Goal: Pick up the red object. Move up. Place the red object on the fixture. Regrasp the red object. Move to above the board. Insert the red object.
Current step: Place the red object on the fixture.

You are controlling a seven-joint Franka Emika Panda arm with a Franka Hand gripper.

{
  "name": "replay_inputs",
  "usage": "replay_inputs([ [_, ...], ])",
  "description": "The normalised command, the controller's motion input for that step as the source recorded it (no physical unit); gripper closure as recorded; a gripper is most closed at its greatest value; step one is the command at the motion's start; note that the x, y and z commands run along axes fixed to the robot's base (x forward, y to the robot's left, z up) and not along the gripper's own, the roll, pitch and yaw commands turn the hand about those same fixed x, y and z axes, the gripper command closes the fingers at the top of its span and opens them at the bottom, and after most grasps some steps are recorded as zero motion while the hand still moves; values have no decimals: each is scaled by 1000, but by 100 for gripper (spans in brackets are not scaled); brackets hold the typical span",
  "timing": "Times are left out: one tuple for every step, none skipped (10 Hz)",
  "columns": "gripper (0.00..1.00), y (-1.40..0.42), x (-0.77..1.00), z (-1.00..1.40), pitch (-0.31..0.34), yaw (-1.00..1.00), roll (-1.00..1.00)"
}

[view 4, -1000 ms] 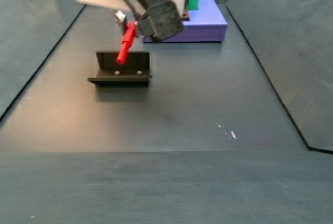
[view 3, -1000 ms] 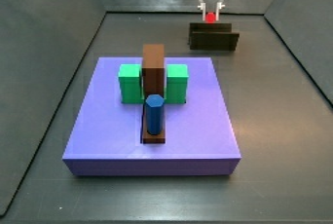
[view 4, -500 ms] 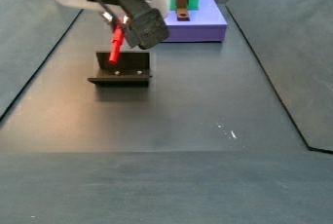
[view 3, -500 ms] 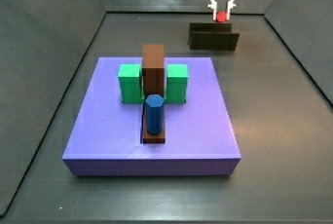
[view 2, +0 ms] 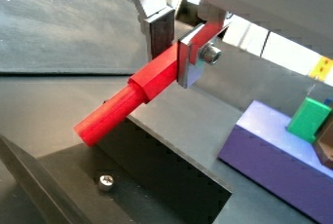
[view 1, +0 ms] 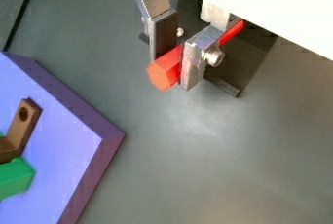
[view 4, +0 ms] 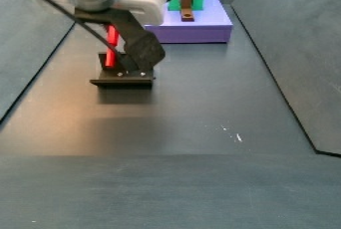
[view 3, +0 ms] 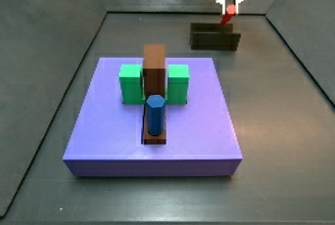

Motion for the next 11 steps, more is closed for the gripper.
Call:
replay_inputs([
  [100, 0, 0, -157, -31, 54, -100],
  [100, -14, -43, -166, 0, 43, 117],
  [100, -37, -60, -240, -100, 0, 183],
  [100, 0, -83, -340, -177, 0, 166],
  [100, 0, -100, -320, -131, 0, 251],
  [100, 0, 0, -149, -9, 0, 11],
  [100, 17, 0, -74, 0, 0, -11],
  [100, 17, 0, -89, 0, 0, -37],
  [100, 26, 0, -120, 0, 23, 0],
  [100, 86, 0, -114, 0, 97, 174],
  [100, 111, 0, -131, 0, 97, 286],
])
